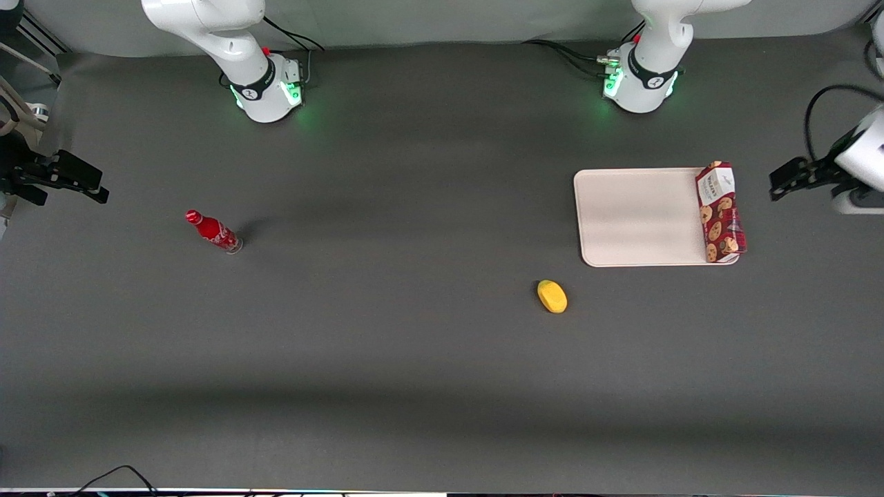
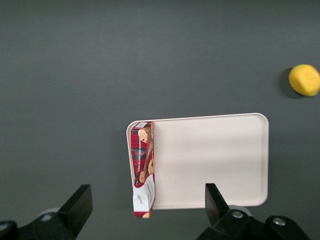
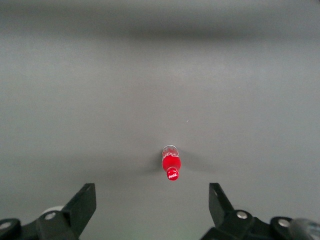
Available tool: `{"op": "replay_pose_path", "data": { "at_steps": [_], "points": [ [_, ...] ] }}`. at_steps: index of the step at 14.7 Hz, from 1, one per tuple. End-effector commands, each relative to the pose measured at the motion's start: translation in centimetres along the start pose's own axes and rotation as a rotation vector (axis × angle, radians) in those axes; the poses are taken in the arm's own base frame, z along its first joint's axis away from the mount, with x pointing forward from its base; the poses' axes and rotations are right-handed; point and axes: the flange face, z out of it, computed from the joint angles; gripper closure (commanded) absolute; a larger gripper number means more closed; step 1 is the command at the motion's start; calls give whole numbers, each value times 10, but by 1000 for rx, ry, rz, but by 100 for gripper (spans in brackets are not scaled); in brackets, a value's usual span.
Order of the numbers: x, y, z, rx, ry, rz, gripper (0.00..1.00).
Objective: Place red cookie box on tray
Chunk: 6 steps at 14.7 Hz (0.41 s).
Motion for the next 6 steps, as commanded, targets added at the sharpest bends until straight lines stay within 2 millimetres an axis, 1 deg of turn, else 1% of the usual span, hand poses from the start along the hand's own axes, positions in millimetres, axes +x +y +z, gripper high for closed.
{"op": "replay_pose_path", "data": {
  "at_steps": [1, 3, 5, 6],
  "points": [
    [11, 13, -41, -6, -38, 9, 0],
    [7, 16, -53, -9, -59, 19, 0],
    [3, 19, -60, -13, -74, 26, 0],
    [3, 21, -60, -27, -77, 28, 0]
  ]
}}
